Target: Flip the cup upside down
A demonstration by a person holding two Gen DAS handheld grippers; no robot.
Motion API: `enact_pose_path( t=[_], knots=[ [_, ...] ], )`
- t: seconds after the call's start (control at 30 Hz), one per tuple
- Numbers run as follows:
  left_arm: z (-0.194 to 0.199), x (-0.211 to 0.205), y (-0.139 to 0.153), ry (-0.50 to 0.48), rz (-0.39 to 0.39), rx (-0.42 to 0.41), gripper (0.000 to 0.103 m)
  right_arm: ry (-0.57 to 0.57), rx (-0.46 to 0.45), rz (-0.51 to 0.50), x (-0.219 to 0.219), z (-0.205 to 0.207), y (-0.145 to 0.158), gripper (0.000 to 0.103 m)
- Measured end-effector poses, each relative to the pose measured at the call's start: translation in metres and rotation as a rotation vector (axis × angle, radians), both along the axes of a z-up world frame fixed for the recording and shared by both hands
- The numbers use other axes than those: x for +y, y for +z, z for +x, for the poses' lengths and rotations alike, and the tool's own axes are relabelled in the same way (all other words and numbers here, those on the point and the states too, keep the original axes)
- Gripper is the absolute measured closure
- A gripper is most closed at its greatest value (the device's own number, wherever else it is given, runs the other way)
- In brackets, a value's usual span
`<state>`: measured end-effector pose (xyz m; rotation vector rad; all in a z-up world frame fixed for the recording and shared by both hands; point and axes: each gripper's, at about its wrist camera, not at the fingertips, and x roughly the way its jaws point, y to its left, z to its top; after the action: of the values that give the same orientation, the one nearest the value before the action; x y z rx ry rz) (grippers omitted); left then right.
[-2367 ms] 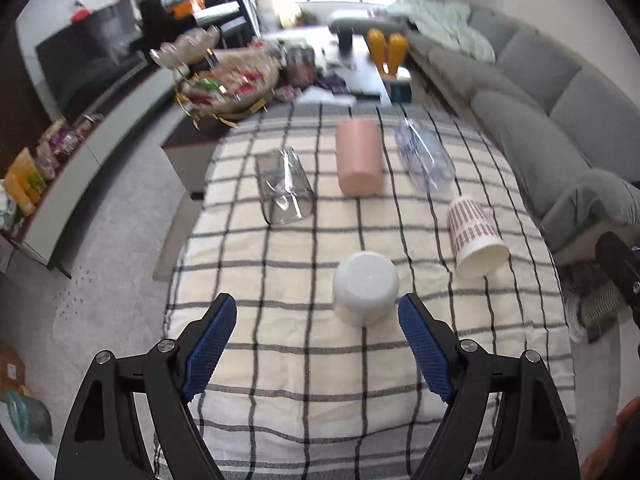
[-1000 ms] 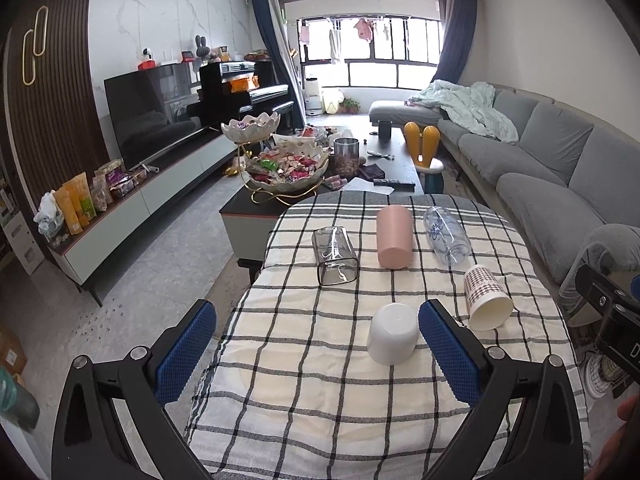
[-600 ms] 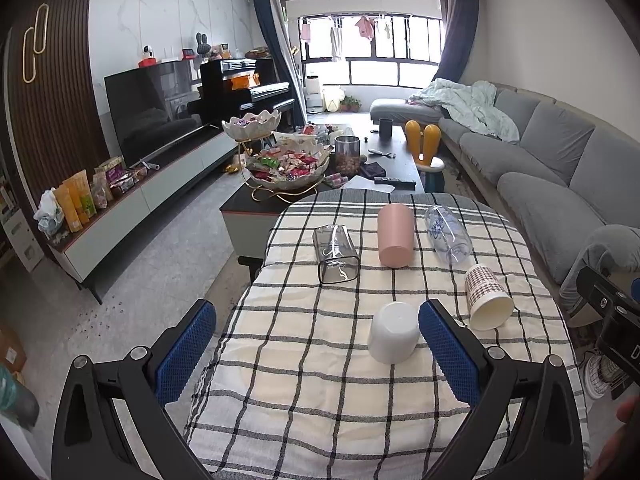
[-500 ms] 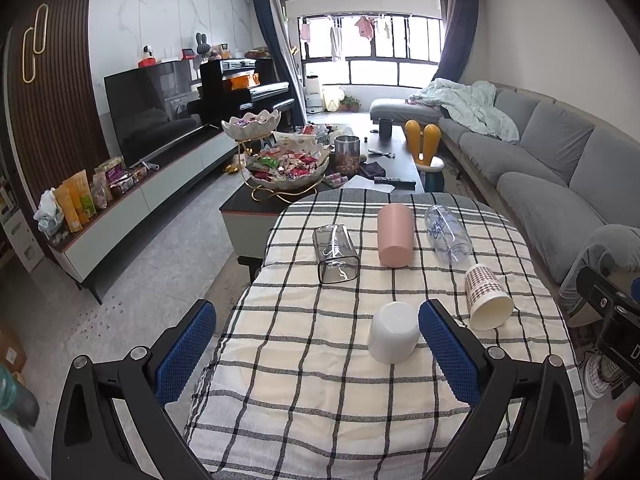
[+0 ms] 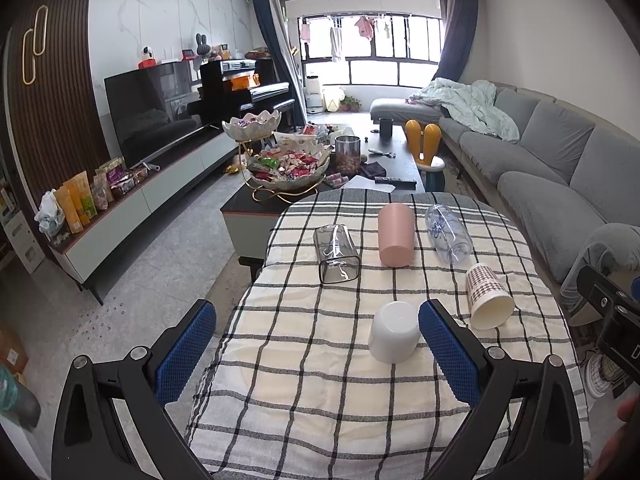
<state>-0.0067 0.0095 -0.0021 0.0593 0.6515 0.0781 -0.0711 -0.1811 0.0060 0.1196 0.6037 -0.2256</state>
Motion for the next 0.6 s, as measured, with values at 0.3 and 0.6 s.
enact_pose_path(
  t=[0.3,0.6],
  knots=[
    [-0.0012,-0.0029,-0.0007,-0.004,0.005,-0.007,0.000,0.000,-0.001,-0.001,0.0000,-0.0001,0.0001,0.001],
    [-0.0029,-0.0084,0.0027,-0.020,0.000,-0.010,0.000,0.000,0.000,-0.002,-0.0002,-0.0001,0.0000,0.001]
  ],
)
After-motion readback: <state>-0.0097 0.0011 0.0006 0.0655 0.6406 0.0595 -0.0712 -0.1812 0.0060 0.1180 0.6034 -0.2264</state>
